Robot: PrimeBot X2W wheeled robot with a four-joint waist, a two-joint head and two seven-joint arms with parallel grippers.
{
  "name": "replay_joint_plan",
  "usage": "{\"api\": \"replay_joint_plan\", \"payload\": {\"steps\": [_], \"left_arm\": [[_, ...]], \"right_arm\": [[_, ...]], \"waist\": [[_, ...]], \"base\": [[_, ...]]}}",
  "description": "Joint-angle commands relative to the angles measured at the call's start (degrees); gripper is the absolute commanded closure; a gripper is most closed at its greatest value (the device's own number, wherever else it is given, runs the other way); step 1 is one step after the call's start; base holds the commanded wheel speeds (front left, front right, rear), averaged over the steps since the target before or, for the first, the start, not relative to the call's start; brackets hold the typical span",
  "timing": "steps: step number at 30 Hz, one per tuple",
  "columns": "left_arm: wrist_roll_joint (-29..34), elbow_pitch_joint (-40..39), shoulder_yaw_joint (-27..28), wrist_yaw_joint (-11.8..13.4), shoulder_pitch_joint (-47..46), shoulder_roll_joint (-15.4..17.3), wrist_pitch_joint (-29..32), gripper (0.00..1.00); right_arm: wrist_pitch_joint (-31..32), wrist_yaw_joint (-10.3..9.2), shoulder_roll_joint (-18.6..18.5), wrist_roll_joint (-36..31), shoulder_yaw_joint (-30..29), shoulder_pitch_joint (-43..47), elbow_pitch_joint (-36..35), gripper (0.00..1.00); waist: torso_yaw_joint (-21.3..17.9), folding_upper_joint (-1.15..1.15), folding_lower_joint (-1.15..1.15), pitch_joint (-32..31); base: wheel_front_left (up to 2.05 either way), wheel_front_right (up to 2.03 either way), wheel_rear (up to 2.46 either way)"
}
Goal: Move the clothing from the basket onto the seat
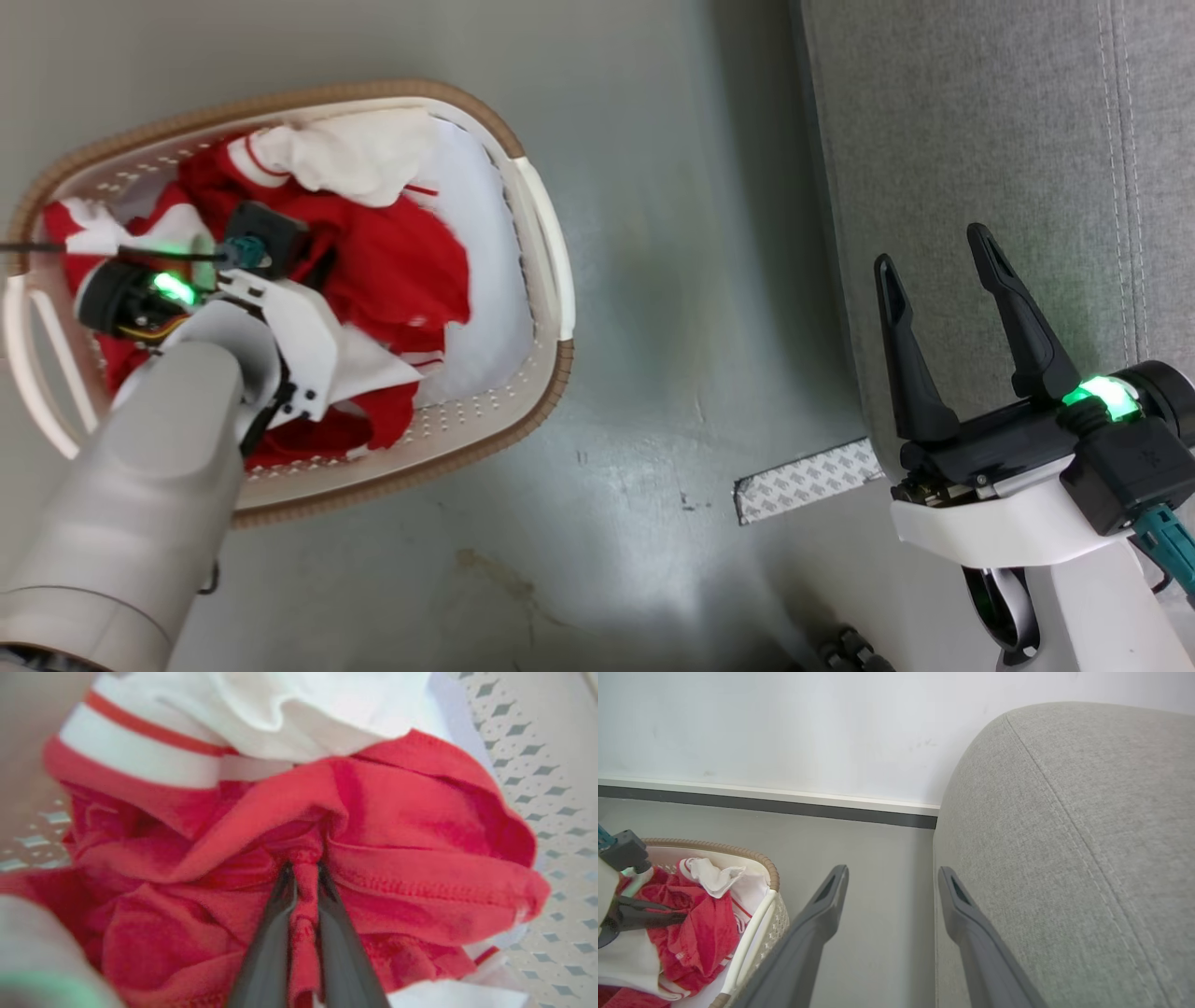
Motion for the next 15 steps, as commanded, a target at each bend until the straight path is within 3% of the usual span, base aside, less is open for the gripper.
{"api": "replay_joint_plan", "payload": {"steps": [1,7,15], "left_arm": [[-0.6,0.1,0.2,0.1,0.3,0.0,-0.7,1.0],[-5.9,-2.6,2.0,0.1,4.8,-3.1,-8.1,1.0],[-11.2,-15.2,5.0,0.1,15.5,-3.9,-9.5,1.0]], "right_arm": [[0.0,-0.12,-0.1,0.7,-0.1,-0.7,0.0,0.0],[0.0,-0.12,-0.1,0.7,-0.1,-0.5,1.9,0.0],[0.0,-0.12,-0.1,0.4,0.4,3.4,5.7,0.0]], "waist": [[0.5,0.0,-0.01,-0.6],[3.0,0.0,-0.01,-7.4],[7.1,0.0,-0.01,-21.7]], "base": [[0.0,0.0,0.0],[0.0,0.0,0.0],[0.0,0.0,0.0]]}}
